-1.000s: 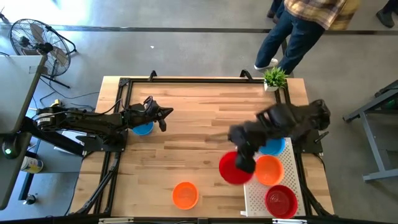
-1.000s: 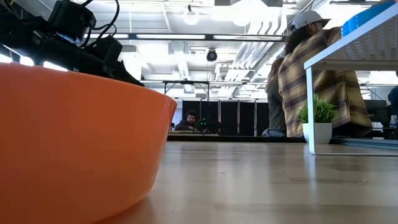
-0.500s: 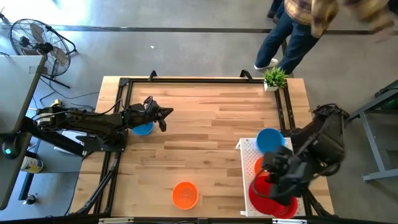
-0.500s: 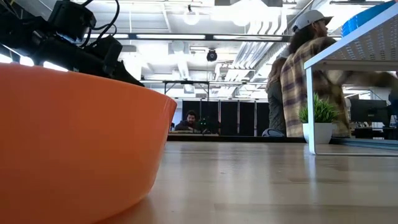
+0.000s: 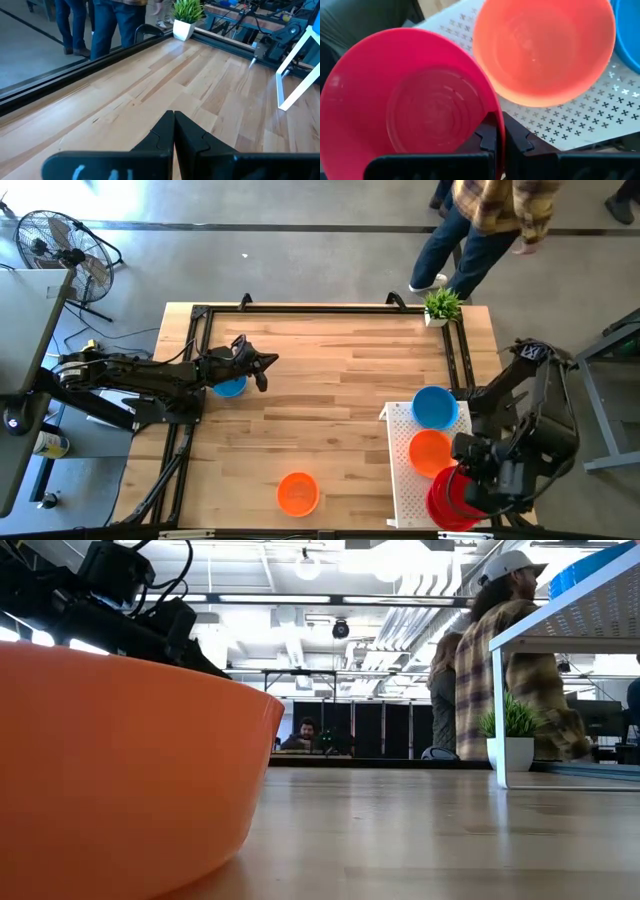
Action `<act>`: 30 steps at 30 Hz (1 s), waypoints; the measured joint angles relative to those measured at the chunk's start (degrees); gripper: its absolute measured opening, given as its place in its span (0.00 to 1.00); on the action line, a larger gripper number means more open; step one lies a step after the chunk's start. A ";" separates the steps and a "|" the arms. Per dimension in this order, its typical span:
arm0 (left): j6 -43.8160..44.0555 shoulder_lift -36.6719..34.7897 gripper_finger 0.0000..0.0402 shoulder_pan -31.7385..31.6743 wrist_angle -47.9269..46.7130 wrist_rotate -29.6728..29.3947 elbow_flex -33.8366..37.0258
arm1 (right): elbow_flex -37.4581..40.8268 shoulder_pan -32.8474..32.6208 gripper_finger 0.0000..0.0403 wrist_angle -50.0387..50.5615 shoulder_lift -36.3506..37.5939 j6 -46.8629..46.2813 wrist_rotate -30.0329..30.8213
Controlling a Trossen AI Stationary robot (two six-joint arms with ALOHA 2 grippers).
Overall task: Pick & Place Mini bowls
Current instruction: Stack the red bowl on top of the other red bowl on the shelf
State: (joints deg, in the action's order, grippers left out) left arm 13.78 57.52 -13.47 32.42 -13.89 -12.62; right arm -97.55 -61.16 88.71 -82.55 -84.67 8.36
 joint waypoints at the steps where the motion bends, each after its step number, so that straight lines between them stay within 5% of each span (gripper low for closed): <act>1: 0.00 0.00 0.00 0.00 0.00 0.00 0.00 | 0.69 -0.58 0.00 -0.03 0.01 -0.11 0.09; 19: -0.04 0.00 0.00 0.00 -1.07 -0.69 0.00 | 10.38 -2.35 0.00 -7.06 0.05 0.23 0.15; 30: -0.07 0.00 0.00 0.02 -1.07 -0.85 0.00 | 10.38 -2.24 0.13 -7.06 0.05 0.08 0.10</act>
State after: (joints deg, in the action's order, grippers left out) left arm 13.72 57.52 -13.46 31.35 -14.74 -12.62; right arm -87.18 -63.40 81.65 -82.50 -84.60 8.46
